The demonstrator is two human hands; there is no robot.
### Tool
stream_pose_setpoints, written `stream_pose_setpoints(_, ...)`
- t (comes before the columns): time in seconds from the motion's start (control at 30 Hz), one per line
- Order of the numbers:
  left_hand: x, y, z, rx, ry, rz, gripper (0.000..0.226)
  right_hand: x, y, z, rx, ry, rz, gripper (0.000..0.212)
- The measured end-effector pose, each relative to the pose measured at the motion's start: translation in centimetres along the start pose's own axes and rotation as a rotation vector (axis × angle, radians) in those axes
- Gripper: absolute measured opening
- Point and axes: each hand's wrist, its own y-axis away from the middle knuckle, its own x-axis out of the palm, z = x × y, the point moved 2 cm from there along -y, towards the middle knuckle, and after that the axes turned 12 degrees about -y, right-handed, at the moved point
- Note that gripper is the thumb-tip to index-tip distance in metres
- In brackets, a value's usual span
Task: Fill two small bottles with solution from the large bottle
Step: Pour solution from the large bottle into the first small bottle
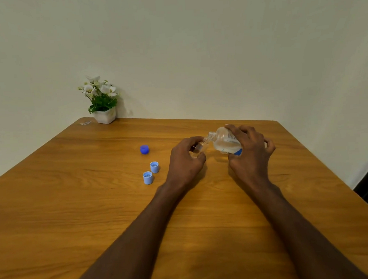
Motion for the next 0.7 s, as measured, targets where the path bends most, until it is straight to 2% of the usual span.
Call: stream_pose_setpoints(0.7, -0.01, -0.16, 0.19, 0.016, -0.015, -0.019, 0.049, -0.23, -0.14, 0.28, -0.010, 0.043, 0.006, 0.097)
